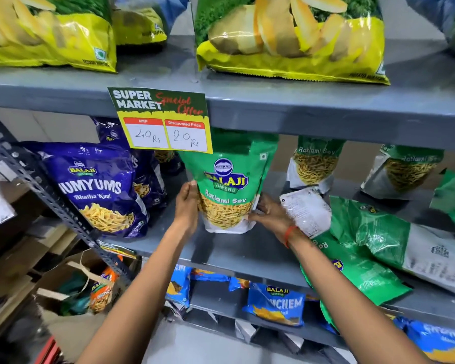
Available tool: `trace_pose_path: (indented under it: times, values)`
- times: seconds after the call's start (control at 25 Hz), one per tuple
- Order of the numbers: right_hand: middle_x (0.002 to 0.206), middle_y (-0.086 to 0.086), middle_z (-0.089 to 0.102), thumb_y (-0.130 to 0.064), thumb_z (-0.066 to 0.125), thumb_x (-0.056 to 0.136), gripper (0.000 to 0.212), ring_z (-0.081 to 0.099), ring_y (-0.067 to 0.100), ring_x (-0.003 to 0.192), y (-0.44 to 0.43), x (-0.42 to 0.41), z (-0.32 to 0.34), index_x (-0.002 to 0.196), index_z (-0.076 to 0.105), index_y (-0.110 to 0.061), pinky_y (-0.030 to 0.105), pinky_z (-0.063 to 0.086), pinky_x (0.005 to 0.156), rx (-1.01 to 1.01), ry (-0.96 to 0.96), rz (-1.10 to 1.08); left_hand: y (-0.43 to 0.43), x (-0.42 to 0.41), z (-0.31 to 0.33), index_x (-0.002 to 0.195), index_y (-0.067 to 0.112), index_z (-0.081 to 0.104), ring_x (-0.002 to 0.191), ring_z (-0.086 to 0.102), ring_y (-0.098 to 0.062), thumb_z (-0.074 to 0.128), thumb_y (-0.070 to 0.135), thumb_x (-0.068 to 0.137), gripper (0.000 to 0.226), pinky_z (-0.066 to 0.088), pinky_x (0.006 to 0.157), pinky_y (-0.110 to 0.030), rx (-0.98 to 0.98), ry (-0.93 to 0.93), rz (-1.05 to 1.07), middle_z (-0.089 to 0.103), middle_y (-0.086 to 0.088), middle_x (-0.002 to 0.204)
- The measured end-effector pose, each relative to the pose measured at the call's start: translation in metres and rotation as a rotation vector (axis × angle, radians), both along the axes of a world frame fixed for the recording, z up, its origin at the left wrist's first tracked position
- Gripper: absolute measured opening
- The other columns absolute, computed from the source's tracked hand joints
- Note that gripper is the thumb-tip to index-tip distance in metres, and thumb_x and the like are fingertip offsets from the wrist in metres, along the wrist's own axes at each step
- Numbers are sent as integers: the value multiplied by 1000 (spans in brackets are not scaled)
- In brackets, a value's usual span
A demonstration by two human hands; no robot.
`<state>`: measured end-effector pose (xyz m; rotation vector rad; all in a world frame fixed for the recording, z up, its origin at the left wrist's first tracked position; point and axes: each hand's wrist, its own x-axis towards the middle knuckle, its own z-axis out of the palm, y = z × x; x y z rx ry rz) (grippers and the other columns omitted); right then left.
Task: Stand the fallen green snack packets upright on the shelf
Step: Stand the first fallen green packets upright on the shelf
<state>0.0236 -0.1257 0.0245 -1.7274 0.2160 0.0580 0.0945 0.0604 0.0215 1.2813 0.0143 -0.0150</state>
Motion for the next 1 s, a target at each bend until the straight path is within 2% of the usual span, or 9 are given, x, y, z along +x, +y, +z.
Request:
trace_pose_path:
  times: [0.12, 0.2, 0.28, 0.48, 0.64, 0.72, 0.76, 0.88, 1.0]
  values:
    - [139, 21, 48, 15, 71, 69, 81, 46, 33, 128, 9, 12, -11, 136, 28, 0, 43, 36, 111, -53, 15, 102, 10, 12, -11, 113, 9, 51, 104, 58, -22, 45, 32, 94, 30, 44, 94, -36, 136, 26, -162, 61, -11, 116]
    - [139, 21, 47, 13, 75, 65, 88, 46, 33, 129, 11, 14, -21, 136, 25, -2, 52, 36, 110, -41, -3, 83, 17, 2, -27, 123, 16, 48, 110, 58, -14, 55, 40, 87, 44, 44, 95, -28, 298, 16, -215, 61, -2, 122]
    - [137, 16, 50, 2, 81, 64, 90, 48, 29, 126, 13, 12, -26, 136, 27, -8, 50, 39, 109, -67, -12, 58, 21, -8, -39, 120, 19, 47, 108, 57, -10, 61, 43, 81, 48, 42, 85, -18, 404, 0, -253, 61, 4, 116]
    - [129, 2, 59, -18, 86, 60, 87, 55, 19, 117, 42, -7, -36, 132, 36, -21, 29, 45, 94, -103, -26, -2, 46, -16, -47, 105, 29, 51, 102, 61, 5, 67, 52, 73, 42, 47, 81, -11, 333, -2, -260, 64, 16, 109]
    - [129, 1, 56, -27, 84, 63, 89, 51, 18, 115, 61, -18, -35, 135, 32, -23, 34, 46, 96, -143, 14, -26, 62, -30, -43, 120, 28, 47, 120, 53, -9, 67, 70, 58, 77, 42, 97, -23, 310, 3, -283, 59, 11, 122]
    - [130, 4, 55, -19, 80, 69, 83, 51, 20, 114, 59, -20, -33, 136, 32, -20, 38, 47, 97, -149, 32, -21, 58, -37, -37, 138, 23, 31, 133, 41, -12, 62, 78, 55, 104, 35, 108, -30, 355, -21, -244, 46, 4, 142]
    - [129, 7, 56, -13, 76, 72, 74, 53, 22, 114, 55, -22, -30, 134, 34, -18, 40, 47, 96, -166, 27, -17, 55, -42, -34, 145, 23, 18, 141, 28, -13, 56, 80, 58, 111, 26, 115, -32, 415, -44, -188, 31, 1, 153]
    - [129, 13, 56, -5, 61, 80, 53, 54, 31, 116, 33, -29, -21, 128, 42, -13, 40, 45, 96, -354, -53, -10, 43, -65, -23, 147, 22, -8, 147, -1, -10, 46, 69, 78, 99, 5, 121, -34, 750, -355, 17, -5, -3, 160]
    - [136, 20, 49, -5, 59, 83, 49, 45, 33, 126, -13, -38, -12, 130, 44, -4, 35, 33, 105, -642, -218, -120, 11, -88, -14, 147, 11, -3, 148, 1, -19, 52, 42, 88, 86, 6, 122, -34, 935, -753, 97, -1, -7, 158]
